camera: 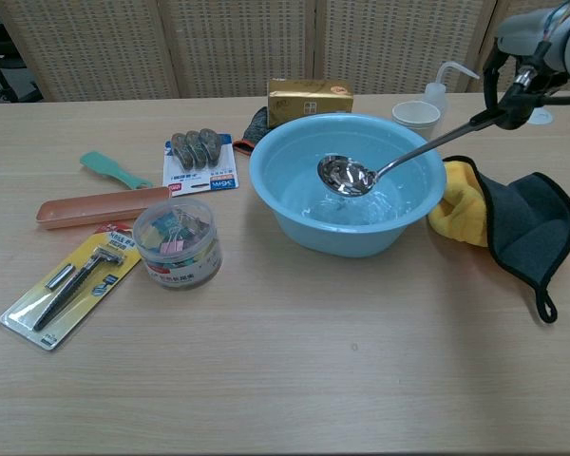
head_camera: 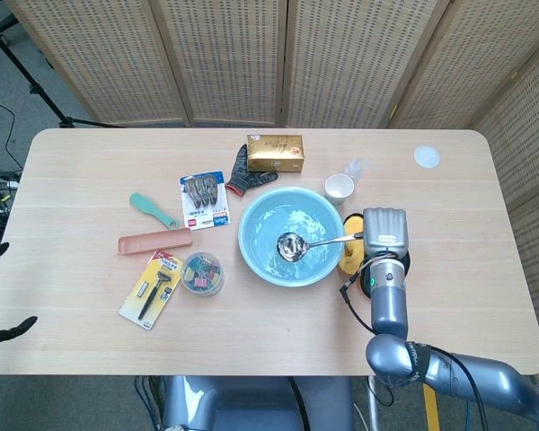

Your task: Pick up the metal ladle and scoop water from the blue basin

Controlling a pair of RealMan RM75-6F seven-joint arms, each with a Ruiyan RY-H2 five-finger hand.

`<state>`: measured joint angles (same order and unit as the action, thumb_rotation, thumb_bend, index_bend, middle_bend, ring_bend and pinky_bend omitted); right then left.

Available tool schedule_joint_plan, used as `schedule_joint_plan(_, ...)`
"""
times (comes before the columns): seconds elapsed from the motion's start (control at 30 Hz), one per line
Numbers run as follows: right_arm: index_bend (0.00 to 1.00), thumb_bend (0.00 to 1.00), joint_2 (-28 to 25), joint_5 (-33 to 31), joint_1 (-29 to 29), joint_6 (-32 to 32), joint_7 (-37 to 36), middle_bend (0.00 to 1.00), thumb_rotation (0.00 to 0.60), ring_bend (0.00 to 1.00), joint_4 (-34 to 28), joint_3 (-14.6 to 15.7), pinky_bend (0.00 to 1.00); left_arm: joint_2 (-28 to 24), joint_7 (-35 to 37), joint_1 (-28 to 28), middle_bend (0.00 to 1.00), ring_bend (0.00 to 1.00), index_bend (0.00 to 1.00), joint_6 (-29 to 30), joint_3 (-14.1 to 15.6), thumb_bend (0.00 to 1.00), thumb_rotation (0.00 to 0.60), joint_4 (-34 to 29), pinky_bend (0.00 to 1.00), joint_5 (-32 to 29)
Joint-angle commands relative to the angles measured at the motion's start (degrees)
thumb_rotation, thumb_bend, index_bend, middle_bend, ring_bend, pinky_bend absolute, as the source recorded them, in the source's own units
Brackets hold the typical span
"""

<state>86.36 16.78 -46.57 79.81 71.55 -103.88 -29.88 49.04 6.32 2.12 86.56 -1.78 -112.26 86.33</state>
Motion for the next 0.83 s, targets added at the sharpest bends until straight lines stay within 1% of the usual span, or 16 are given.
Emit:
schedule_joint_plan(0.03,0.88,1.00,-1.36,-0.96,-0.30,-0.15,-1.38,0.98,0.600,0.90,-1.33,-0.59,1.00,0.04,-0.08,0.06,0.00,0.00,0.00,-0.11,0.01,0.00,0.600,0.00,0.00,-0.01)
schedule_joint_plan(0.17,0.88,1.00,-3.08,-0.19,-0.68,-0.04,-4.48,0.98,0.600,0.90,-3.20,-0.77,1.00,-0.04,0.13,-0.02,0.00,0.00,0.00,0.11,0.00,0.00,0.600,-0.03,0.00,0.08)
schedule_joint_plan(0.23,0.88,1.00,-3.72,0.31,-0.94,0.39,-5.12,0.98,0.600,0.90,-3.99,-0.35,1.00,-0.06,0.20,-0.08,0.00,0.00,0.00,0.23,0.06,0.00,0.600,-0.05,0.00,0.25)
schedule_joint_plan(0.5,0.88,1.00,-4.58,0.07,-3.22,3.38,-5.20,0.98,0.600,0.90,-5.26,1.18,1.00,-0.08,0.35,-0.07,0.00,0.00,0.00,0.29,0.13,0.00,0.600,0.00,0.00,0.59)
schedule_joint_plan(0.83,0.88,1.00,-4.77,-1.40,-5.58,6.55,-4.87,0.98,0.600,0.90,-5.08,2.69,1.00,-0.29,1.02,0.07,0.00,0.00,0.00,0.20,0.08,0.00,0.600,0.15,0.00,0.66)
